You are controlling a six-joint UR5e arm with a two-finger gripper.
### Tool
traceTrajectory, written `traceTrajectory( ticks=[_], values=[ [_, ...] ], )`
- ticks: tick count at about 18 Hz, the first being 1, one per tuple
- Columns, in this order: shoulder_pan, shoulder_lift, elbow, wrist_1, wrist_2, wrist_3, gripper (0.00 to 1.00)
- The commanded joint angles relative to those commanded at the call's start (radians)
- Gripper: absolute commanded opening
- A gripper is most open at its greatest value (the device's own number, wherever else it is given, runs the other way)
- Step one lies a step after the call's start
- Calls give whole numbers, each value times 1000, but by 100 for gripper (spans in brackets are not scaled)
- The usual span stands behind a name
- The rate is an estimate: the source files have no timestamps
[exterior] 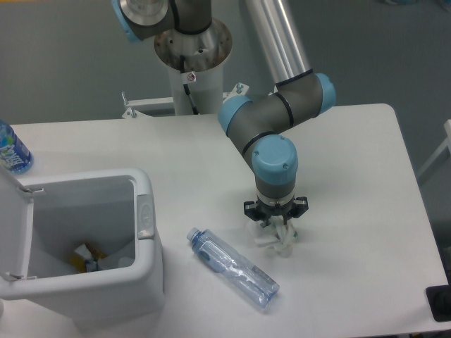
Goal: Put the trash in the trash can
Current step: 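Lower the gripper onto the crumpled white paper and close on it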
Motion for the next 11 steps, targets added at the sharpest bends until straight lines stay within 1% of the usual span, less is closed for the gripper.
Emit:
traceTrajectory(
  ticks=[3, 5, 8, 9, 11],
  values=[
    [3, 5, 12, 2, 0, 3, 0],
    [15, 12, 41, -5, -2, 28, 0],
    [57, 75, 118, -9, -38, 31, 0],
    [66, 99, 145, -9, -78, 29, 0],
    [95, 153, 198, -9, -217, -1, 0]
  ],
)
